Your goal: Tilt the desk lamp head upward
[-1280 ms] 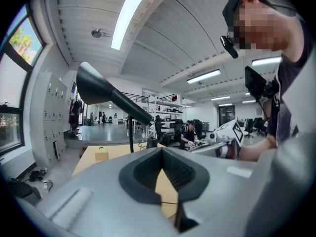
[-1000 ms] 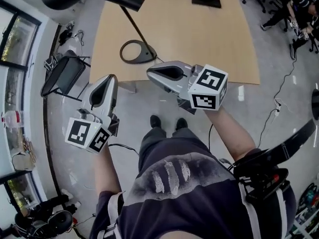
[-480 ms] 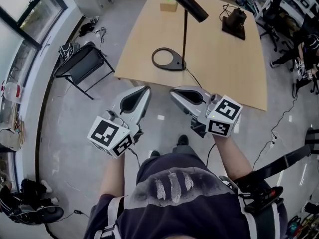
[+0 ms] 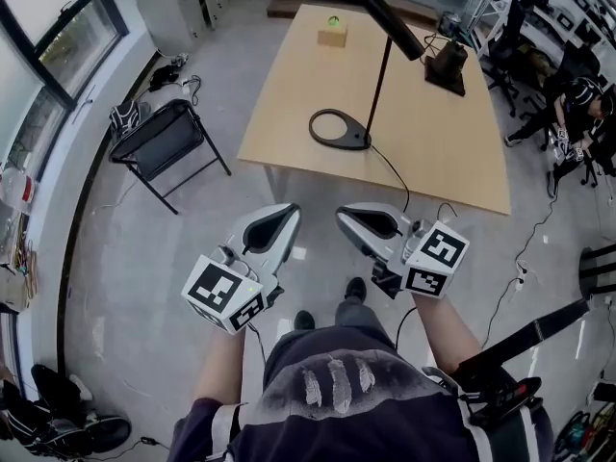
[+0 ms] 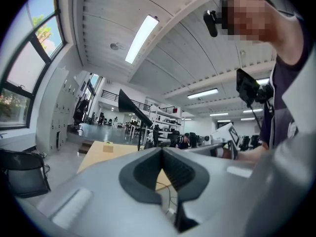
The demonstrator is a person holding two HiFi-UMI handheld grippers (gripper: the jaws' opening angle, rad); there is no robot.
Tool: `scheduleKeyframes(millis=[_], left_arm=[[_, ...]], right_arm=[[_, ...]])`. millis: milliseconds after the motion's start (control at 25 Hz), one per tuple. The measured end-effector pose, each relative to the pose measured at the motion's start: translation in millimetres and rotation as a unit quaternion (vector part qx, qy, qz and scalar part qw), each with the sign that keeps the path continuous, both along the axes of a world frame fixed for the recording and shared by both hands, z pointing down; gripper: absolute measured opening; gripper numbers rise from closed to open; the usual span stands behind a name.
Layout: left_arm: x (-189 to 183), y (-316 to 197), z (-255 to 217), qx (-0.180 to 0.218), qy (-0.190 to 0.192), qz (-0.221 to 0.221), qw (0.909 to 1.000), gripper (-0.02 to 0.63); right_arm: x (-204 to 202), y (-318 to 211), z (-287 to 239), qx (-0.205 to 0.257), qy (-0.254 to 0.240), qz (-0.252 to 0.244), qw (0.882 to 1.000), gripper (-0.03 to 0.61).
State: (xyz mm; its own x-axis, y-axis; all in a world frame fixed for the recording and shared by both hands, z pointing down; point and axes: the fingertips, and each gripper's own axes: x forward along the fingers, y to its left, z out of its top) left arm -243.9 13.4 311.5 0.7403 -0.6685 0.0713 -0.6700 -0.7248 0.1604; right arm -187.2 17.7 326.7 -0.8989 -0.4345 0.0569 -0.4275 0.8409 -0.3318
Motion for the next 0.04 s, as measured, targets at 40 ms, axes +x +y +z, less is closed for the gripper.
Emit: scheduleKeyframes(millis=[40], left_arm=[[-3.4,9.8,4.5,-0.008,0.005,0.004,0.9999,0.003]], right_arm=[[-4.7,12.5,2.8,-0.006,0.001,0.001,1.000,-0.002]])
